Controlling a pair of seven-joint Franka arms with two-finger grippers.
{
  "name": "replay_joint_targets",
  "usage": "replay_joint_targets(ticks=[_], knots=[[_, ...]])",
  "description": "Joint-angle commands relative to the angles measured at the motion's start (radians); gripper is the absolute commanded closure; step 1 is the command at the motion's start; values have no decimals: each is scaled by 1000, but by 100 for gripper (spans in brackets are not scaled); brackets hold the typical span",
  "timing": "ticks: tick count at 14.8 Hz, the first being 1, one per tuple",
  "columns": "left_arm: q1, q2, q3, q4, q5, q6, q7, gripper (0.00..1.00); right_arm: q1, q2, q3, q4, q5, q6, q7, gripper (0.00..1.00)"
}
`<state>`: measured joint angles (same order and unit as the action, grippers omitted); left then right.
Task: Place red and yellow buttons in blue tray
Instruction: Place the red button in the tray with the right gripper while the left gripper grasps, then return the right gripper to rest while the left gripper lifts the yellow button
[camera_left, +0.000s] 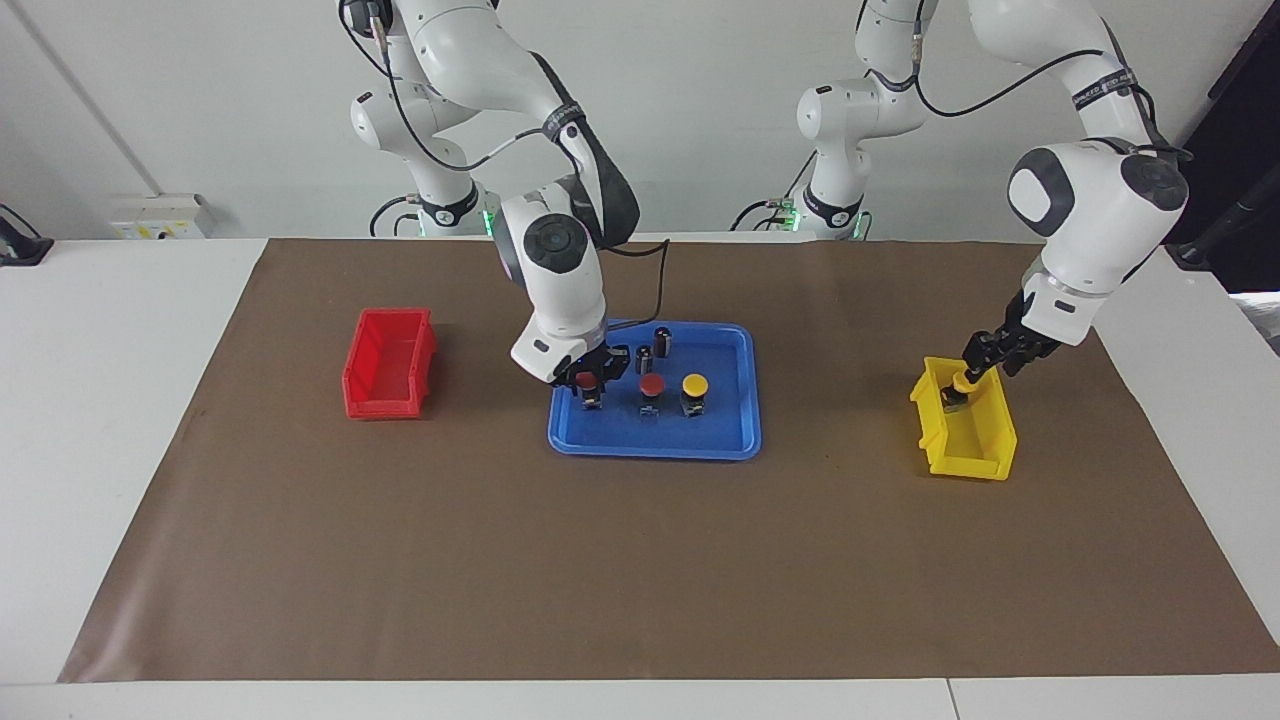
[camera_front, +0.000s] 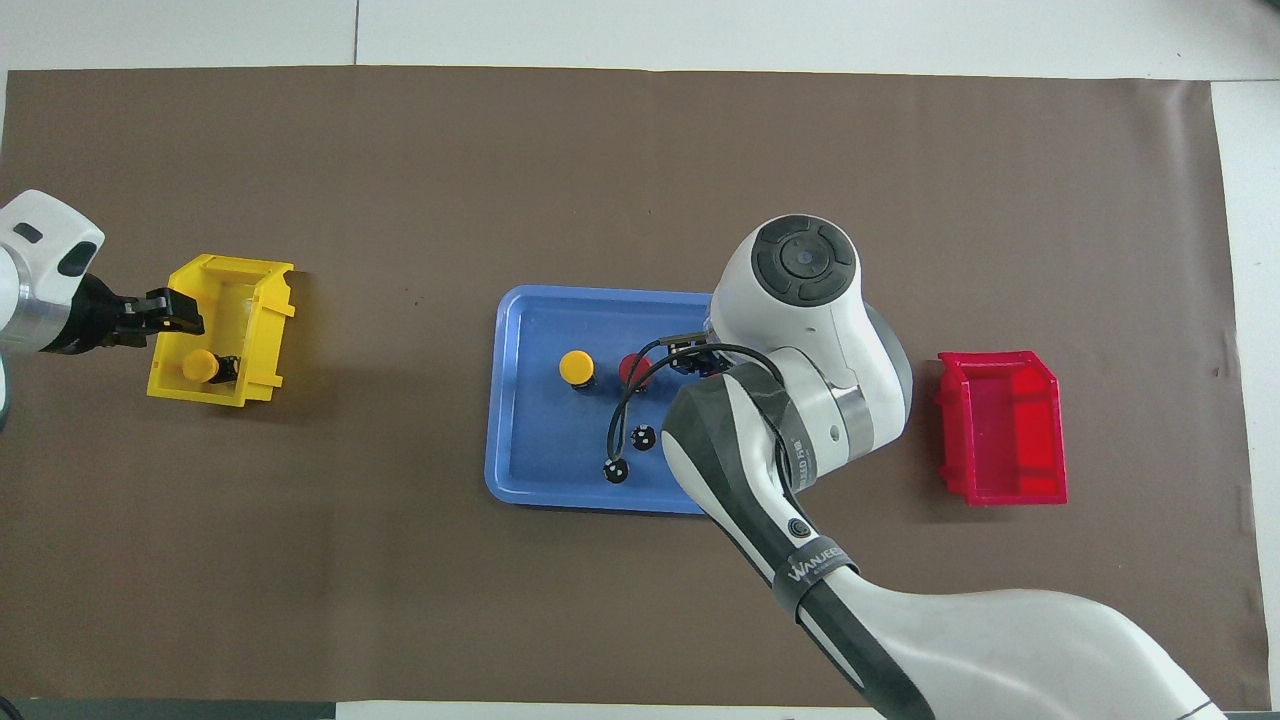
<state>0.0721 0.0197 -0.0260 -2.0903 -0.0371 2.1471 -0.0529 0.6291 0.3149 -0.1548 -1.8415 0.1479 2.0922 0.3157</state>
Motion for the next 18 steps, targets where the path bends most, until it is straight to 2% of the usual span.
replay_joint_targets(ticks=[1, 2, 5, 10, 13, 18], knots=[[-2, -4, 0, -57, 20, 80, -24, 38, -9, -30, 0, -10, -25, 5, -1, 9], [-2, -3, 0, -57, 20, 83, -24, 39, -11, -31, -3, 8, -31, -3, -1, 0], [0, -6, 0, -80, 20, 85, -24, 41, -51, -39, -11, 117, -47, -102, -1, 0], [0, -12, 0, -120, 25, 120, -18, 41, -164, -135, -14, 201, -96, -306, -4, 0], [0, -12, 6, -120, 25, 122, -18, 41, -232, -158, -14, 293, -119, -440, -14, 0], [20, -14, 8, -140, 26, 148, 4, 41, -328, -244, -22, 321, -120, -563, -73, 0]])
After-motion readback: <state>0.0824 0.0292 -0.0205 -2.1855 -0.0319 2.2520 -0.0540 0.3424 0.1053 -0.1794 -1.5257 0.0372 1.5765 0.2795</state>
